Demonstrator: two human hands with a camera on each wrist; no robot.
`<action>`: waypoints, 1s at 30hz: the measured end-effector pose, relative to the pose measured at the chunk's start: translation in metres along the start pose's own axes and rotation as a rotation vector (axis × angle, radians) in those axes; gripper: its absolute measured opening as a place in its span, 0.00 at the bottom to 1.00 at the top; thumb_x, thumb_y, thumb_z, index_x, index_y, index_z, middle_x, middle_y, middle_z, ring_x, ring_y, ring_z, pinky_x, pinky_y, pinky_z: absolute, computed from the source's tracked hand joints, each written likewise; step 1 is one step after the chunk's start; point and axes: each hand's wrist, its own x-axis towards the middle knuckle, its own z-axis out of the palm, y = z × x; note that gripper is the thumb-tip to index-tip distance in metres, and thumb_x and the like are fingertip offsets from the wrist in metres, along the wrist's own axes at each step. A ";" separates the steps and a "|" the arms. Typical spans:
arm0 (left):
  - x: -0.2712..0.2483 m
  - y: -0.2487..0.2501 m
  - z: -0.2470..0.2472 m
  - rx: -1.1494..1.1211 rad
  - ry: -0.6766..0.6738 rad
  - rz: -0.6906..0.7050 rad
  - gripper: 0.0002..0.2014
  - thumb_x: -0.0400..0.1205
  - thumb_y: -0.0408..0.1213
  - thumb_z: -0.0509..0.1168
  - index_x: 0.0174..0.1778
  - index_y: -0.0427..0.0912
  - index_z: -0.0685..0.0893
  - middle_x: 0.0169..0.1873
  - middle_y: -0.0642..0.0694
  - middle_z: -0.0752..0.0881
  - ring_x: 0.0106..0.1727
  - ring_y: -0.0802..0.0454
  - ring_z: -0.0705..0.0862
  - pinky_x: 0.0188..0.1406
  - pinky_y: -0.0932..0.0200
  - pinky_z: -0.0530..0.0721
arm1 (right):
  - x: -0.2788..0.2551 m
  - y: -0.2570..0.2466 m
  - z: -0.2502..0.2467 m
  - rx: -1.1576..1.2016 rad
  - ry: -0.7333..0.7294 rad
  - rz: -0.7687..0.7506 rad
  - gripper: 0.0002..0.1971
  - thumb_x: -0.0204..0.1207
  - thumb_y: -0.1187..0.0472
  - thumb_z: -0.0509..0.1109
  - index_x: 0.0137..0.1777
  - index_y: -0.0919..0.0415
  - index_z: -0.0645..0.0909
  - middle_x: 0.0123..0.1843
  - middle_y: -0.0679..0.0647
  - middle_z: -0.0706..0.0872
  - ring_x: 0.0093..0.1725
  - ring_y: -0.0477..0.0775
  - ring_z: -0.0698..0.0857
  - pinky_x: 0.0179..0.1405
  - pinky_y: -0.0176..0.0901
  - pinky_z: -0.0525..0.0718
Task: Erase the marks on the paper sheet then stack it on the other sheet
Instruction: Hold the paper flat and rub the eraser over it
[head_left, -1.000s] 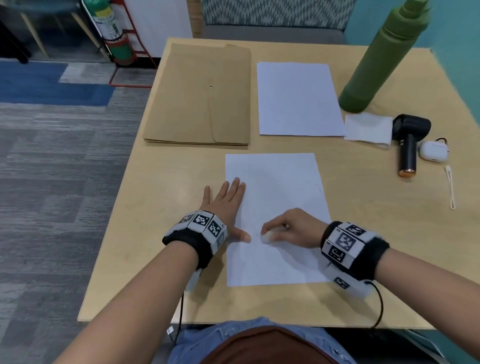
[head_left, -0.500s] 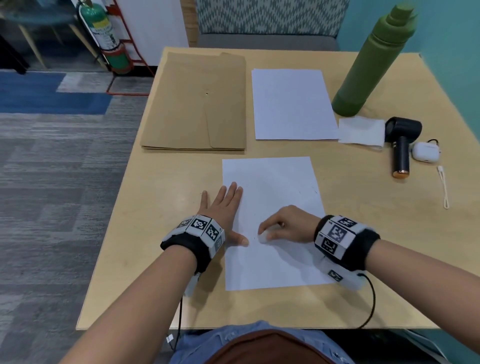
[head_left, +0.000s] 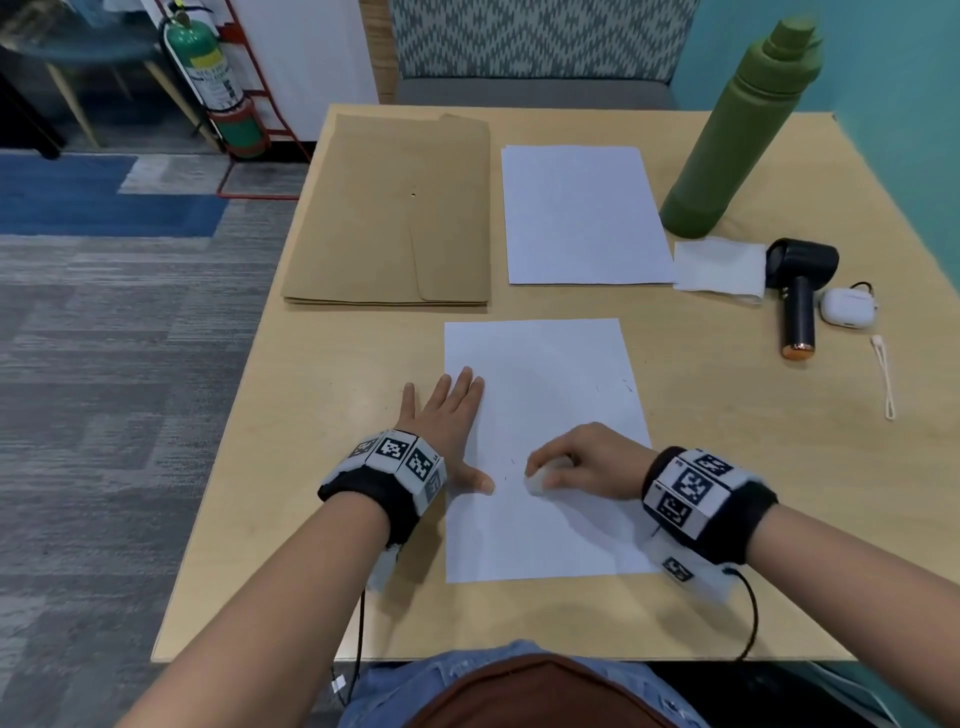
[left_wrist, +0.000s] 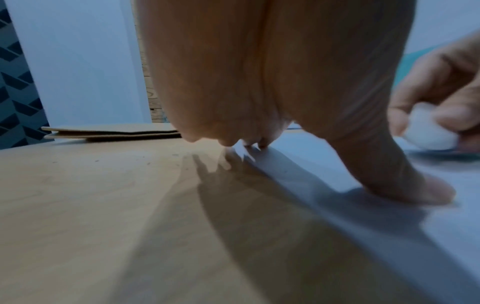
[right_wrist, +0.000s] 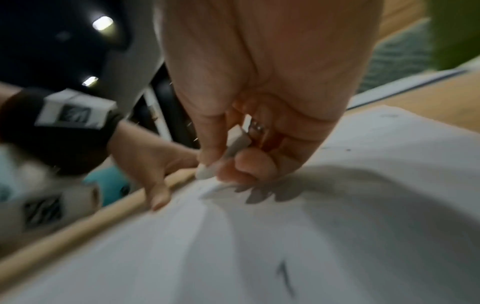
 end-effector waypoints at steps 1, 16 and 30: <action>-0.001 0.002 -0.002 -0.006 -0.001 -0.004 0.63 0.70 0.63 0.71 0.80 0.44 0.28 0.80 0.49 0.27 0.81 0.47 0.30 0.76 0.36 0.30 | 0.000 0.000 -0.001 0.101 0.043 0.038 0.09 0.76 0.60 0.67 0.55 0.55 0.85 0.40 0.42 0.83 0.32 0.44 0.79 0.35 0.28 0.75; 0.002 0.016 0.003 -0.094 -0.001 0.005 0.66 0.67 0.60 0.75 0.80 0.47 0.26 0.79 0.49 0.24 0.81 0.48 0.28 0.78 0.36 0.32 | 0.040 -0.022 -0.019 0.004 0.207 0.025 0.14 0.75 0.57 0.69 0.60 0.57 0.84 0.47 0.46 0.83 0.43 0.41 0.77 0.46 0.31 0.66; 0.002 0.021 -0.004 -0.065 -0.056 -0.017 0.68 0.66 0.61 0.76 0.79 0.46 0.24 0.79 0.48 0.24 0.81 0.47 0.28 0.75 0.33 0.31 | 0.046 -0.015 -0.033 -0.105 0.089 0.007 0.13 0.75 0.56 0.68 0.58 0.52 0.85 0.60 0.51 0.87 0.57 0.49 0.81 0.60 0.42 0.75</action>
